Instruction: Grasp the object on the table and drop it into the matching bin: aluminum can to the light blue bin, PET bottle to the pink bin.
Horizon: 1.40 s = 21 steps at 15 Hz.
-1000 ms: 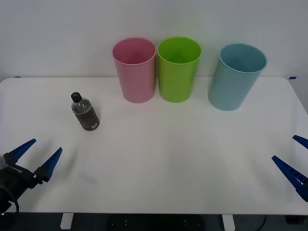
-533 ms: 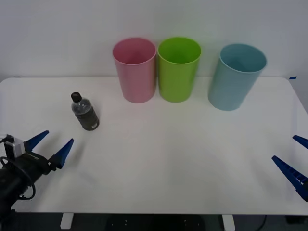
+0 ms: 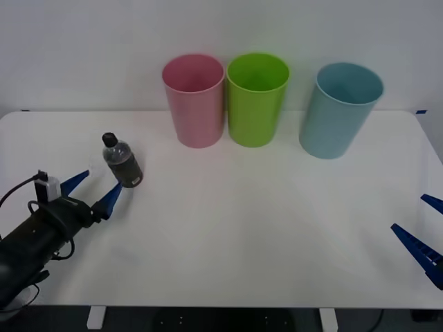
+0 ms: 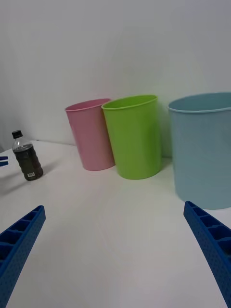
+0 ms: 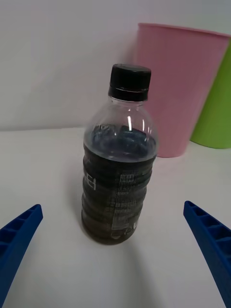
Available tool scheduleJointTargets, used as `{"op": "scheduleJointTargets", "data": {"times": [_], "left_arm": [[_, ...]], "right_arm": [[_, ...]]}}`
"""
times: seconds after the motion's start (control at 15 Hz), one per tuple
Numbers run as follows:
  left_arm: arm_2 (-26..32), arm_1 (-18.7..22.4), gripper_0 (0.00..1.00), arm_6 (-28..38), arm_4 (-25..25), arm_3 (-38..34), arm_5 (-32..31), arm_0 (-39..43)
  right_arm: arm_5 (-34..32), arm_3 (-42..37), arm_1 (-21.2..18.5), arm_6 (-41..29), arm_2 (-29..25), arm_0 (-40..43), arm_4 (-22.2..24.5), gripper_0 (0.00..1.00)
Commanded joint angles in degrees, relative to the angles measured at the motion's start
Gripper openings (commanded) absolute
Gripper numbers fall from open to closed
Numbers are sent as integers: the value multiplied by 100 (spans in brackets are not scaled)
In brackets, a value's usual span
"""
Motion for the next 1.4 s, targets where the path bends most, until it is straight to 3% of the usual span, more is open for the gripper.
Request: {"op": "scheduleJointTargets", "data": {"times": [0.07, 0.6, 1.07, 1.2, 1.27, 1.4], "left_arm": [[-55, 0, 100, -94, -24, 443, -3, -389], [-29, -62, 100, -244, -420, 1595, 67, -1461], [-11, -211, 100, -287, -428, 1683, 146, -1584], [-11, -211, 23, -305, -428, 1683, 146, -1584], [-11, -202, 4, -340, -428, 1674, 146, -1584], [-11, -211, 0, -367, -428, 1674, 146, -1593]], "right_arm": [[0, 0, 0, 0, 0, 0, 0, 100], [0, 0, 0, 0, 0, 0, 0, 100], [0, 0, 0, 0, 0, 0, 0, 100], [0, 0, 0, 0, 0, 0, 0, 100], [0, 0, 0, 0, 0, 0, 0, 100], [0, 0, 0, 0, 0, 0, 0, 100]]}}
